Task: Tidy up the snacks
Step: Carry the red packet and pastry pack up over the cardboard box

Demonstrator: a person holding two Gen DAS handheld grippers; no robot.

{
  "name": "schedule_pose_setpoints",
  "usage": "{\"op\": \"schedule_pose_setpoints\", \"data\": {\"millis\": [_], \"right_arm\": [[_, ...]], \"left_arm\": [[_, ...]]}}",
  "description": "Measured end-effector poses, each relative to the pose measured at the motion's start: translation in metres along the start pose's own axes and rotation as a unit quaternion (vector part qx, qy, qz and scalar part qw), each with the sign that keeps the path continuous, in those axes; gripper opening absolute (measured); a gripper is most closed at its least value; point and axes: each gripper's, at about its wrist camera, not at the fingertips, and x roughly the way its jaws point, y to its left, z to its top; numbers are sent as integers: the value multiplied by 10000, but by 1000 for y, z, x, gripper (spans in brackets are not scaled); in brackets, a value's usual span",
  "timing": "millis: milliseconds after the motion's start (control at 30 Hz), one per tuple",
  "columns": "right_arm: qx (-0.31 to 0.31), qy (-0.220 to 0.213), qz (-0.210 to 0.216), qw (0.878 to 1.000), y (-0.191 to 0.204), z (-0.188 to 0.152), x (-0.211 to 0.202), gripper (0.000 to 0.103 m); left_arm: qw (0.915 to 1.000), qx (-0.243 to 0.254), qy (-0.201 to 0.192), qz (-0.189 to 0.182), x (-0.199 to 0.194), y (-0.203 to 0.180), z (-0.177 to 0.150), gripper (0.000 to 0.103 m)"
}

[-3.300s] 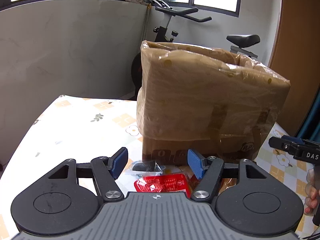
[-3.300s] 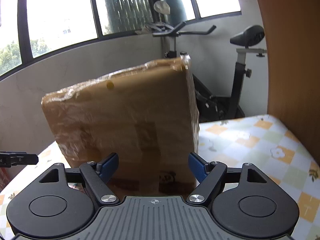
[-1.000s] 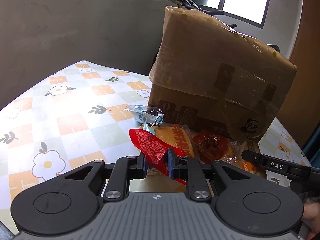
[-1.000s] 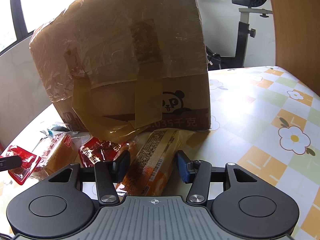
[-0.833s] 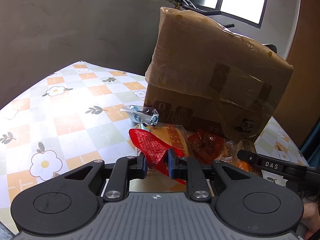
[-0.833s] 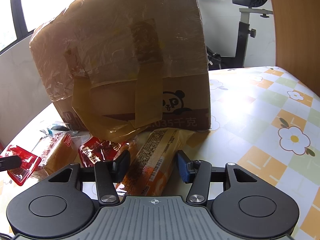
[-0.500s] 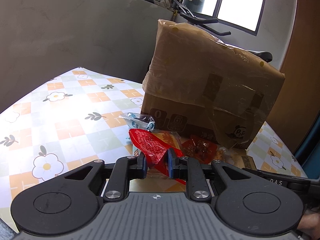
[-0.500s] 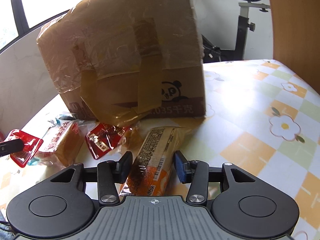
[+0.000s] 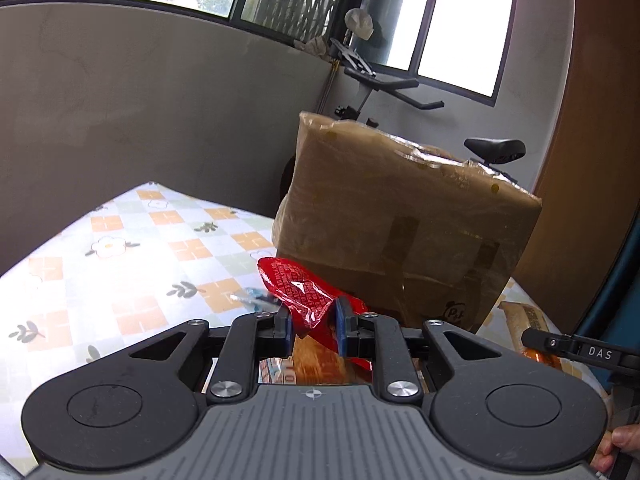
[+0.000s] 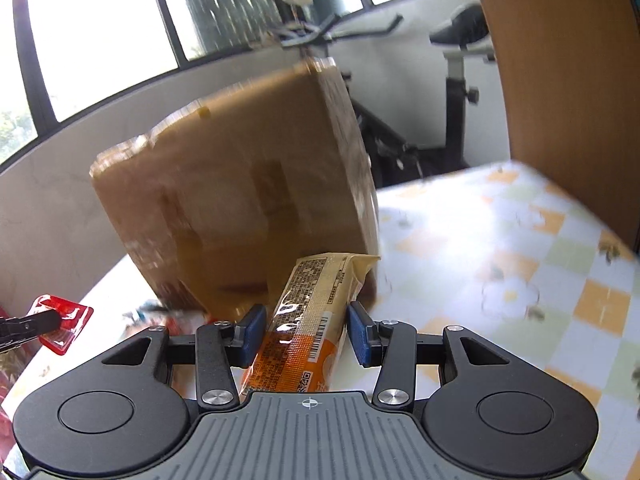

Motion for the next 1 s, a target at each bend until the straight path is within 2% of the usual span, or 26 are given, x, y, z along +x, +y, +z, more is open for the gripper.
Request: {"op": "schedule_pose_setpoints", "data": {"millis": [233,467,567,700,833,1000], "right_arm": [[-174,-808,289,9962,3,67,-25,41],[-661,-1098,482,9906,16,136,-5,41],[-935,-1026,483,9891,26,160,19,41],[-1214,-764,316,9892,36,183,59,41],[-1431,-346,104,9891,43,191,98,41],[-1469,-67,-93,9891,44,185,123,41]], "left_arm": [[9979,247,-500,-340,-4,-10,55,21],[9939,409,-703,-750,28,-40,109,21],[9921,679,-754,-731,51,-58,125,21],[9932,772,-587,-644,88,-72,146,21],[9948,888,-332,-382,119,-74,160,21],[9928,1191,-18,-97,148,-77,165,21]]}}
